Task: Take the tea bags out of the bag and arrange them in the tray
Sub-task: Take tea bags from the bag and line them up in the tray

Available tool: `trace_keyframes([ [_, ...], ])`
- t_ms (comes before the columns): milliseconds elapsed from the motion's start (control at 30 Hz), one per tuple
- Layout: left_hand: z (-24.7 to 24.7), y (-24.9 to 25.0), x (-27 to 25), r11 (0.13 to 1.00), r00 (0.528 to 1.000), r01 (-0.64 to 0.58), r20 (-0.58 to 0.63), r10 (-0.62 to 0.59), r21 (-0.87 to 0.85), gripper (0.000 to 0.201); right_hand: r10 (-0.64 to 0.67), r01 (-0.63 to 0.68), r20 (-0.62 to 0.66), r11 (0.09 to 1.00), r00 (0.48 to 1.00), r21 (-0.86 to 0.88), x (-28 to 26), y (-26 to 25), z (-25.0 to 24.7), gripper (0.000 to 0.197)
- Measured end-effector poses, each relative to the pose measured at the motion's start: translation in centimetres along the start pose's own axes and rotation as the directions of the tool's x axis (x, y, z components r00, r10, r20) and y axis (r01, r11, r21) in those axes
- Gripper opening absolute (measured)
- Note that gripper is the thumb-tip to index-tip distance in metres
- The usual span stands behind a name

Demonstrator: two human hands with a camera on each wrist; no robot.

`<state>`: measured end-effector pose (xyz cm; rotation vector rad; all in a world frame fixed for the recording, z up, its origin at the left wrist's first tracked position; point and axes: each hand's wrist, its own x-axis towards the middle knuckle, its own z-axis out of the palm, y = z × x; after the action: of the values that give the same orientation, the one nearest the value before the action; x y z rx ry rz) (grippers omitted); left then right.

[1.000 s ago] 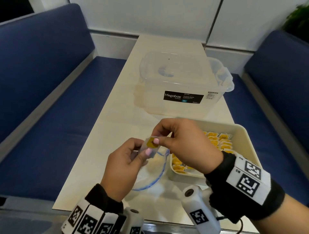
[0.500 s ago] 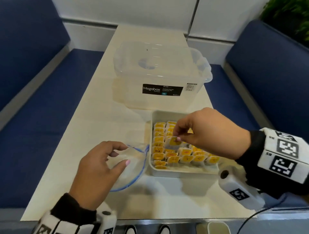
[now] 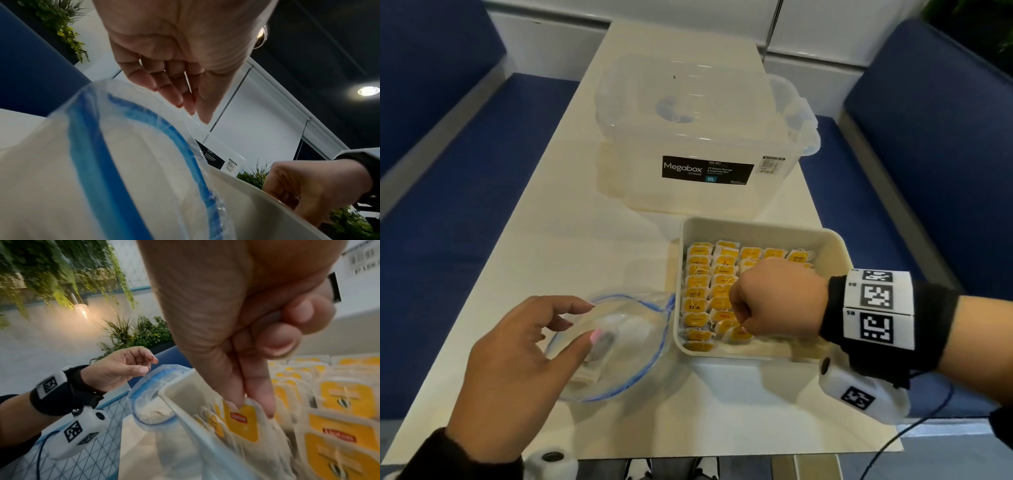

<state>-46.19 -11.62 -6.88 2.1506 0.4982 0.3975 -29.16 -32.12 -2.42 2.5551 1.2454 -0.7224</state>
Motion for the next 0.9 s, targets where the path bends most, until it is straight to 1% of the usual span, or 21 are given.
trace_keyframes([
  [167, -0.3, -0.4, 0.2, 0.999, 1.000, 0.024, 0.015, -0.024, 0.030, 0.025, 0.004, -0.003, 0.058, 1.000, 0.998, -0.025, 1.7, 0.1, 0.6, 0.008],
  [400, -0.2, -0.4, 0.3, 0.998, 0.998, 0.062, 0.002, -0.062, 0.033, 0.025, -0.011, 0.014, 0.078, 0.999, 0.997, -0.032, 3.0, 0.3, 1.2, 0.010],
  [500, -0.2, -0.7, 0.4, 0.996, 0.999, 0.053, -0.010, -0.052, 0.070, 0.031, -0.025, 0.028, 0.079, 0.999, 0.997, -0.032, 2.9, 0.4, 1.4, 0.010],
  [567, -0.5, -1.2, 0.4, 0.992, 0.999, 0.042, -0.020, -0.040, 0.121, 0.037, -0.019, 0.020, 0.065, 1.000, 0.998, -0.019, 2.6, 0.3, 0.8, 0.014],
  [633, -0.9, -1.7, 0.4, 0.982, 0.999, 0.049, -0.019, -0.046, 0.182, 0.046, -0.007, 0.007, -0.001, 1.000, 1.000, 0.010, 1.9, -0.2, -0.4, 0.016],
  [700, -1.4, -2.1, 0.3, 0.971, 0.996, 0.088, 0.008, -0.092, 0.223, 0.048, 0.006, 0.003, -0.107, 0.996, 0.994, 0.088, 0.9, -1.3, -1.9, 0.018],
  [800, -1.8, -2.5, 0.1, 0.958, 0.985, 0.125, 0.081, -0.150, 0.259, 0.041, -0.010, 0.072, -0.266, 0.972, 0.964, 0.223, -0.1, -4.5, -2.9, 0.016],
  [867, -1.9, -2.6, 0.2, 0.959, 0.985, 0.115, 0.094, -0.144, 0.258, 0.033, -0.050, 0.150, -0.338, 0.950, 0.940, 0.275, 0.3, -7.4, -1.9, 0.015],
  [900, -1.8, -2.8, 0.2, 0.962, 0.986, 0.111, 0.092, -0.138, 0.251, 0.031, -0.064, 0.175, -0.350, 0.939, 0.935, 0.295, 1.0, -8.8, -1.0, 0.018],
])
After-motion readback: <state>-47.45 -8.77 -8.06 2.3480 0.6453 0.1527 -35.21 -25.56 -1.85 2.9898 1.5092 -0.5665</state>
